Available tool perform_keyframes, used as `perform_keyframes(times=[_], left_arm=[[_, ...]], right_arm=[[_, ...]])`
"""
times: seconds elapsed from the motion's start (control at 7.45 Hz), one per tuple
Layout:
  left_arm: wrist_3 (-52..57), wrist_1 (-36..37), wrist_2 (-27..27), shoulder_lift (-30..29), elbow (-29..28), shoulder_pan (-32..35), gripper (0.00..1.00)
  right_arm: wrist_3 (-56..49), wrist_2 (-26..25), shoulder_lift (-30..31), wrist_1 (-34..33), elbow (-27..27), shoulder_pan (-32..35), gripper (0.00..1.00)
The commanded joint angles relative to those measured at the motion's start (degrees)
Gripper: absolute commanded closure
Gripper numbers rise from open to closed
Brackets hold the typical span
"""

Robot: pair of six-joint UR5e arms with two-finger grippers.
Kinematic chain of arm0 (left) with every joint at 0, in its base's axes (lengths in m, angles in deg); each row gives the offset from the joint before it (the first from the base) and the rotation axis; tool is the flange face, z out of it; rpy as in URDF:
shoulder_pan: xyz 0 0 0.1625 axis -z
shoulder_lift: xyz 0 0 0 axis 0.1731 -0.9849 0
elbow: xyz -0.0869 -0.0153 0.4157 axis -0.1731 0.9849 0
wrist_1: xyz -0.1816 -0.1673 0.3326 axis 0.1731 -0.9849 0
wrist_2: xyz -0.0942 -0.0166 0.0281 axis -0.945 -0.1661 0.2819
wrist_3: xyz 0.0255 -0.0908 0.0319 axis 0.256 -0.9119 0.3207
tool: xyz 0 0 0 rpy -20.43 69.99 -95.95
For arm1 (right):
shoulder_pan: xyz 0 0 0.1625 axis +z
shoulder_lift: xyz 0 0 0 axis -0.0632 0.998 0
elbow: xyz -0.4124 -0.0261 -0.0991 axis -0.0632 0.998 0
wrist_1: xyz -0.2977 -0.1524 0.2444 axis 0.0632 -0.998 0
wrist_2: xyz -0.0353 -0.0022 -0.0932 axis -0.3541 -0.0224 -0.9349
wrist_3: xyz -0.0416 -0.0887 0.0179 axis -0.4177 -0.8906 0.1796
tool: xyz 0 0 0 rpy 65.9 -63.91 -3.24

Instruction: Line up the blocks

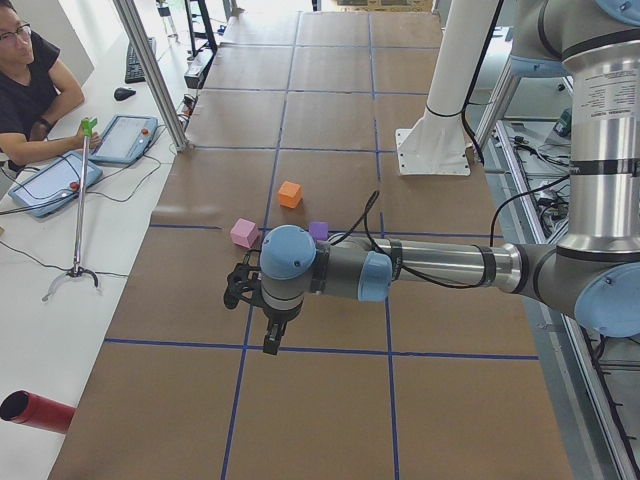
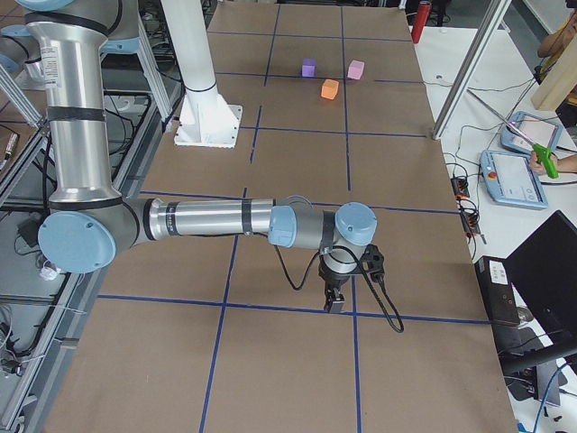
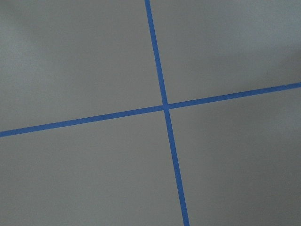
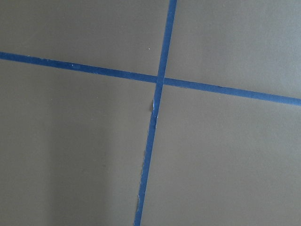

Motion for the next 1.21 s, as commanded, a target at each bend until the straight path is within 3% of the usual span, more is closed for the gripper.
perform_keyframes(times=[0.0,0.27,0.54,0.8,1.07], left_arm=[[0.0,0.0,0.2,-0.6,-0.1,-1.4,0.0],[-3.4,0.0,0.2,-3.5,0.2,-5.4,0.0],[-14.2,0.2,0.2,-12.4,0.2,-12.1,0.0],[-21.4,9.8,0.6,-24.9,-1.0,-19.2,0.0],[-35.5,10.5,4.5,-32.2,-2.4,-26.8,0.0]], right_arm=[[0.0,0.0,0.0,0.0,0.0,0.0,0.0],[0.0,0.0,-0.1,0.0,0.0,0.0,0.0],[0.0,0.0,-0.1,0.0,0.0,0.0,0.0],[0.0,0.0,-0.1,0.0,0.0,0.0,0.0],[0.0,0.0,0.0,0.0,0.0,0.0,0.0]])
